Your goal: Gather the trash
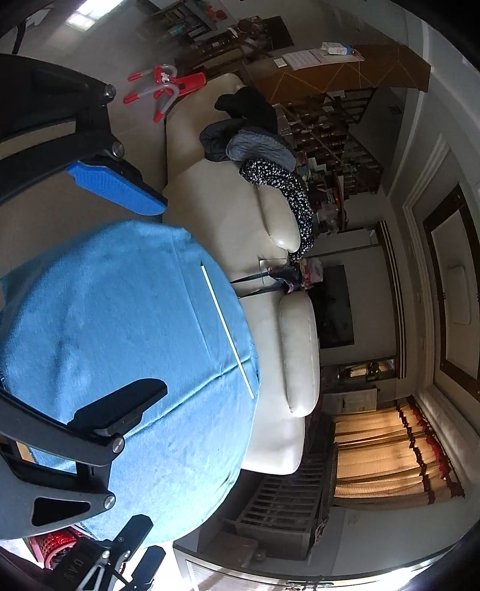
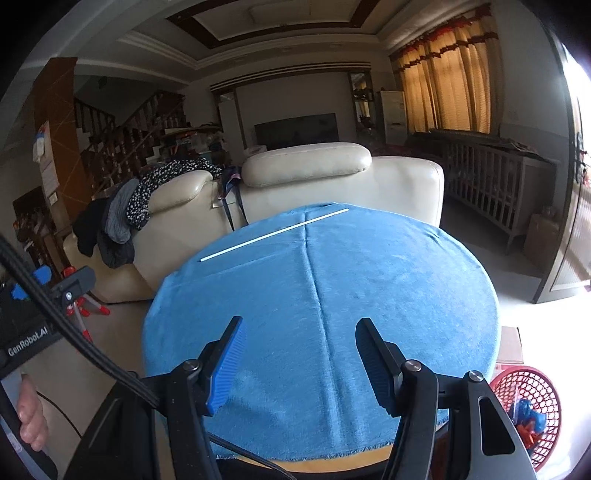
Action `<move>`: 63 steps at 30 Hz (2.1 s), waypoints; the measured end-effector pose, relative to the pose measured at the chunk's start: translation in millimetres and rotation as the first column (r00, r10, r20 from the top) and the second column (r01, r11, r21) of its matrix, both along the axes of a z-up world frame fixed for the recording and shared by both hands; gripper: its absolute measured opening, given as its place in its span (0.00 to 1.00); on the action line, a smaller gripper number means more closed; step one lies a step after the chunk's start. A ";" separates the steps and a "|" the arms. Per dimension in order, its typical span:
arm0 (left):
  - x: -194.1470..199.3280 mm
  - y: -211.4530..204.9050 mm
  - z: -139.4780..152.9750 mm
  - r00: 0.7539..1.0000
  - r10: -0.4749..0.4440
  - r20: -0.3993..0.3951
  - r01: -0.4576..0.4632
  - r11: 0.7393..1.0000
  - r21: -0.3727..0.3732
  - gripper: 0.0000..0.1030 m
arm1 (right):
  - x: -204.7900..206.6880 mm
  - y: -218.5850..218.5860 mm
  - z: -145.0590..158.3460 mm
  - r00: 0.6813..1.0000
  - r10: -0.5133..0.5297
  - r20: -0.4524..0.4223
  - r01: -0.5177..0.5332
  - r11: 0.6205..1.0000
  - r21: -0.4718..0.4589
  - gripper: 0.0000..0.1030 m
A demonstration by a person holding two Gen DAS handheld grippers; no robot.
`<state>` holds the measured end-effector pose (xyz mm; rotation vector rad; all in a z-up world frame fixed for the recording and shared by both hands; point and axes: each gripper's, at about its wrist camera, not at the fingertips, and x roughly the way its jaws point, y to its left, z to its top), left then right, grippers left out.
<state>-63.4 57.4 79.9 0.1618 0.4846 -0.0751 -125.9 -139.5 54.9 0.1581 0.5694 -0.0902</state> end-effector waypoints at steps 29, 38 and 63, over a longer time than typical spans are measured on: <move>-10.4 3.7 0.0 1.000 0.006 0.004 -0.006 1.000 -0.005 0.88 | -12.8 8.8 -0.7 1.000 0.010 0.023 -0.009 1.000 -0.024 0.63; -9.8 4.1 -2.3 1.000 -0.004 -0.005 0.004 1.000 -0.006 0.88 | -12.5 10.6 -3.0 1.000 0.008 0.020 -0.008 1.000 -0.027 0.63; -6.6 0.2 -10.3 0.999 -0.021 -0.026 0.020 1.000 -0.012 0.88 | -10.5 9.3 -6.7 1.000 0.007 0.010 -0.007 1.000 -0.022 0.63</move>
